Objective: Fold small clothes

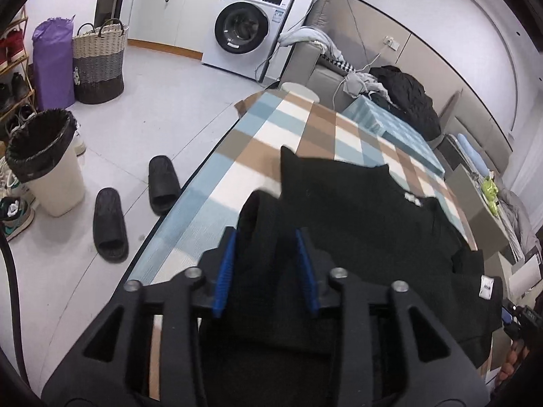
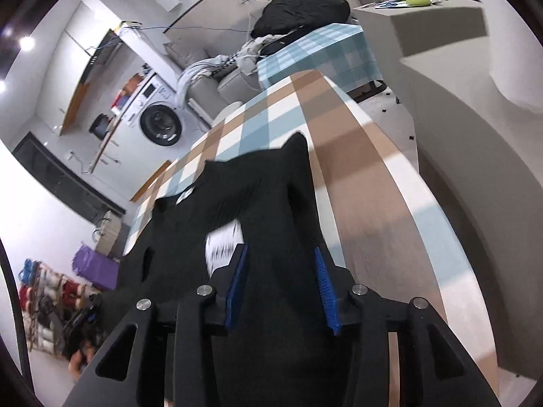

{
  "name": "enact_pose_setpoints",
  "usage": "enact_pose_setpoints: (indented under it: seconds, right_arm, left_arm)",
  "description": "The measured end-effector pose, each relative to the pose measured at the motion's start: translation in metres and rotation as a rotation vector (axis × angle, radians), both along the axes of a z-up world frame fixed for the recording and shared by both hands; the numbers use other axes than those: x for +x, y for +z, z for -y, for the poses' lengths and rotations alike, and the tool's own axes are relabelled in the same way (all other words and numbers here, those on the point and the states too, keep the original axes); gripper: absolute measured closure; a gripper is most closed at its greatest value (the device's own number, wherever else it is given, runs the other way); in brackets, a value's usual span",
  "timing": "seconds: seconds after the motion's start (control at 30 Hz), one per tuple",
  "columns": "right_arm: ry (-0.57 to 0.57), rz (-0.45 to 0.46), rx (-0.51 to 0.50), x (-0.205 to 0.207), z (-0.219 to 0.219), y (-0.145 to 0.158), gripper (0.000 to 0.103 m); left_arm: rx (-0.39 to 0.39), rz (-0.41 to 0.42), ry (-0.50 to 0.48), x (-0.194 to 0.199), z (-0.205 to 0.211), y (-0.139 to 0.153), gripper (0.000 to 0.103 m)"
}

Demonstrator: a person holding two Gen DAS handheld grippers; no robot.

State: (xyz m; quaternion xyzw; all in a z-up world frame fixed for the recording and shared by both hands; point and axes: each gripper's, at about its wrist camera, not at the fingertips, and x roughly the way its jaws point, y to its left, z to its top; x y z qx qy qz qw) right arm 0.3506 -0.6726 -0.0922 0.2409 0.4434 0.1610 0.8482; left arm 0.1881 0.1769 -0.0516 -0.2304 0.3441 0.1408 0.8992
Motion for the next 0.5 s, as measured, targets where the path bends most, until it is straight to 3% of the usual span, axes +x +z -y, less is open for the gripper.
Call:
enact_pose_setpoints:
  seconds: [0.17,0.33,0.5]
  right_arm:
    - [0.021,-0.006,0.022,-0.029,0.011,-0.007,0.060]
    - [0.032,-0.002,0.053,-0.033,0.009,-0.012,0.057]
    - [0.122,0.114,0.005,-0.042,-0.016,0.009,0.057]
  left_arm:
    - [0.015,-0.015,-0.008,-0.023,0.007,-0.009,0.067]
    - [-0.006,-0.017,-0.016,-0.036,0.012,-0.013,0.067]
    - [-0.011,0.018,-0.030,-0.048,0.022,-0.004,0.067]
